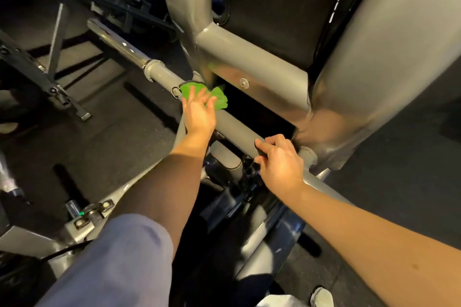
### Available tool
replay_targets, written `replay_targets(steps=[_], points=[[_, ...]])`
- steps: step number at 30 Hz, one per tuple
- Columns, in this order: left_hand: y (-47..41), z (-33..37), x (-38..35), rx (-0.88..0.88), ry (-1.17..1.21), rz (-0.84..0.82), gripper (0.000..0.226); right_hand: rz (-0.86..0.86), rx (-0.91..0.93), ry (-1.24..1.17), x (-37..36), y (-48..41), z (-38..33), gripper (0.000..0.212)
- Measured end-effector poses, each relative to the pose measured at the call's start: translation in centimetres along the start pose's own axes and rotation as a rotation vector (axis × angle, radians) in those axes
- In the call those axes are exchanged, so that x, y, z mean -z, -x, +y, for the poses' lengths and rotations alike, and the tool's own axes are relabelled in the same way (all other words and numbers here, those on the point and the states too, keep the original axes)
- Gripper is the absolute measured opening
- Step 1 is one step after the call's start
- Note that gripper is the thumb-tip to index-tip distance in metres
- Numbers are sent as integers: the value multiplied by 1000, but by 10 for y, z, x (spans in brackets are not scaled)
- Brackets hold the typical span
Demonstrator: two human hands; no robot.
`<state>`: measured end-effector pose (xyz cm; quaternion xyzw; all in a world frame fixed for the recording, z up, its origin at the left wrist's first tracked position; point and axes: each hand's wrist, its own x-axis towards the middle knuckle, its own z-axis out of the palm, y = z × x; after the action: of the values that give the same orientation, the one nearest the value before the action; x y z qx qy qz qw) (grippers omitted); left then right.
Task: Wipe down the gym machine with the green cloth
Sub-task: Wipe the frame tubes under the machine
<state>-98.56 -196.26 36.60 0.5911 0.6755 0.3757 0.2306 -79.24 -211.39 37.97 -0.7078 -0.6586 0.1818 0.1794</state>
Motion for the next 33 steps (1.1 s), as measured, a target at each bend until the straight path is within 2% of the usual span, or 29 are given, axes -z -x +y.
replay_targets(steps=[3, 6, 9, 13, 16, 20, 25, 29, 33], points=[[-9, -5, 2, 67, 108, 42, 39, 0, 2, -25, -3, -2, 1, 39], [25, 3, -17, 148, 247, 69, 43, 24, -11, -56, -7, -3, 3, 37], [74, 17, -39, 133, 313, 127, 38, 25, -12, -58, -8, -3, 3, 37], [123, 26, -54, -12, 280, 168, 36, 26, 2, -55, -8, -6, 4, 35], [115, 26, -54, 55, 311, 159, 40, 34, 13, -47, -8, -7, 5, 38], [73, 23, -42, 210, 383, 232, 45, 22, 18, -63, -8, -7, 5, 41], [17, 11, -19, 420, 422, 225, 54, -1, 20, -8, -3, -6, 3, 43], [28, 17, -18, 431, 312, 176, 61, 0, 28, -42, -2, -6, 2, 39], [83, 35, -30, 402, 325, 125, 67, 20, 38, -39, 1, -4, 0, 38]])
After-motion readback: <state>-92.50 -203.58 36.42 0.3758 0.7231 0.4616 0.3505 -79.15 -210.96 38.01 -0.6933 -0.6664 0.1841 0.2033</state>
